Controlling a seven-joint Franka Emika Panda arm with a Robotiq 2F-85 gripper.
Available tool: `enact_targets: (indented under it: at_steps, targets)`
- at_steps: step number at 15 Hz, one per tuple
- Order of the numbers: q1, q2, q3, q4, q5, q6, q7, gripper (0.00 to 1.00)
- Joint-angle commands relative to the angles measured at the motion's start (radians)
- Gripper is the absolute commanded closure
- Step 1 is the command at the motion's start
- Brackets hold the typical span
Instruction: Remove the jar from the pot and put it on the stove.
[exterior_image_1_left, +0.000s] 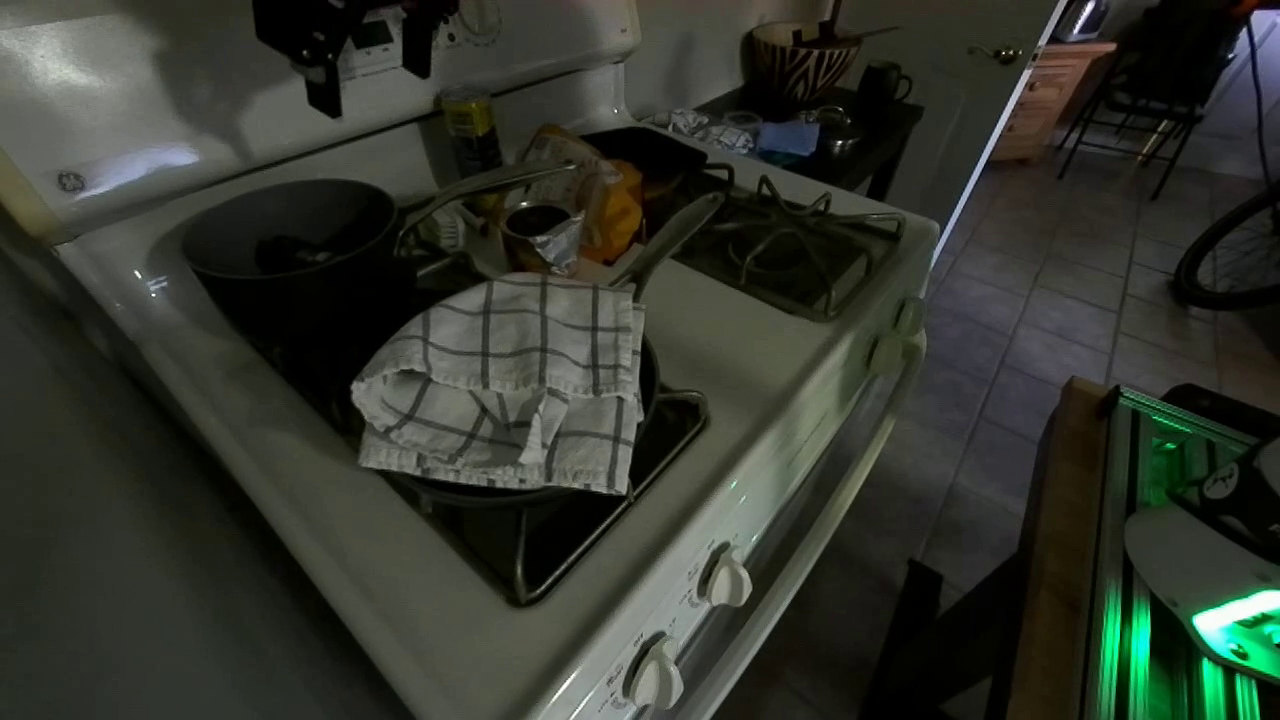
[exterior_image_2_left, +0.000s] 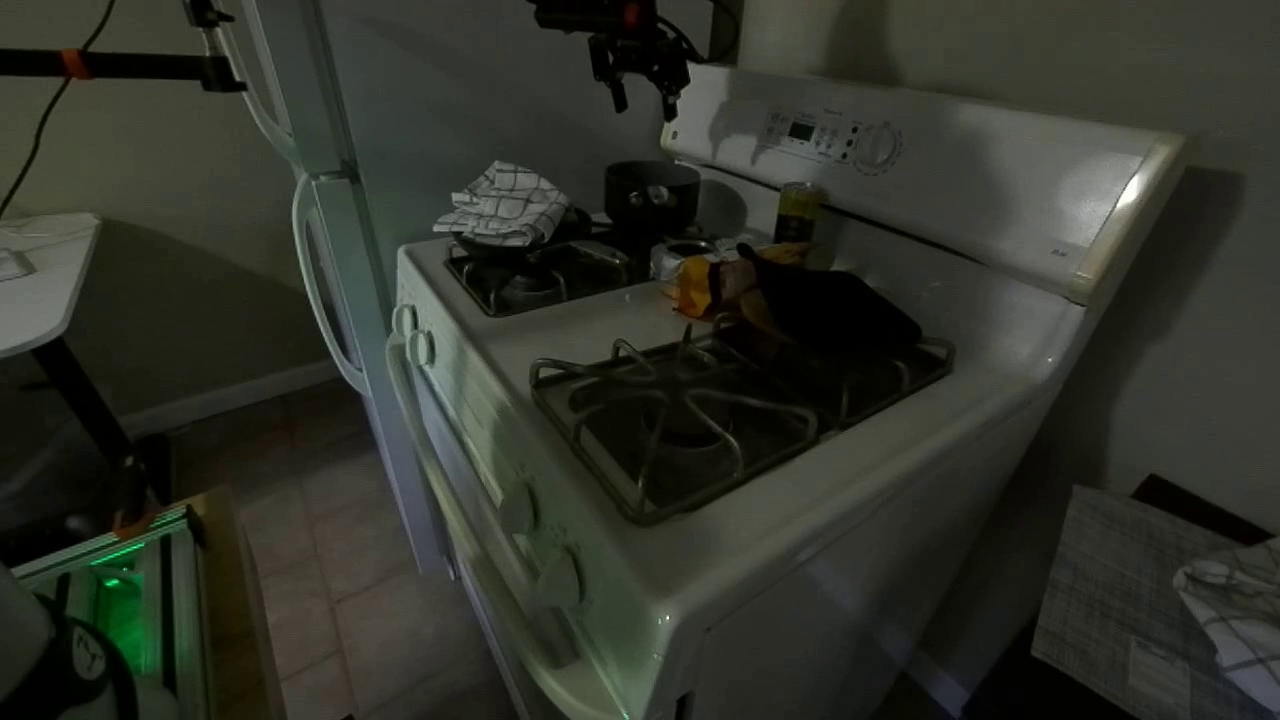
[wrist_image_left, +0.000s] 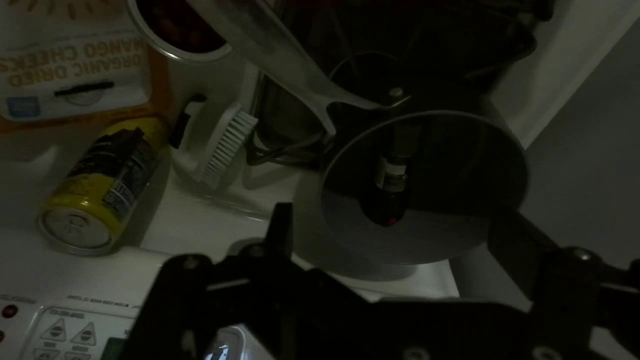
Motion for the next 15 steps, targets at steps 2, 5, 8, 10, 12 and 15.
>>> enact_targets:
  at_steps: [2, 5, 8, 10, 12, 15]
  targets:
    - [0.007, 0.018, -0.006, 0.029, -0.002, -0.006, 0.000, 0.00]
    - [0.040, 0.060, -0.030, 0.089, -0.005, -0.053, -0.029, 0.00]
    - [0.074, 0.164, -0.048, 0.213, -0.035, -0.140, -0.059, 0.00]
    - [0.096, 0.243, -0.067, 0.307, -0.061, -0.171, -0.096, 0.00]
    - [0.105, 0.314, -0.074, 0.408, -0.105, -0.196, -0.153, 0.00]
    - [0.093, 0.284, -0.067, 0.346, -0.089, -0.160, -0.163, 0.00]
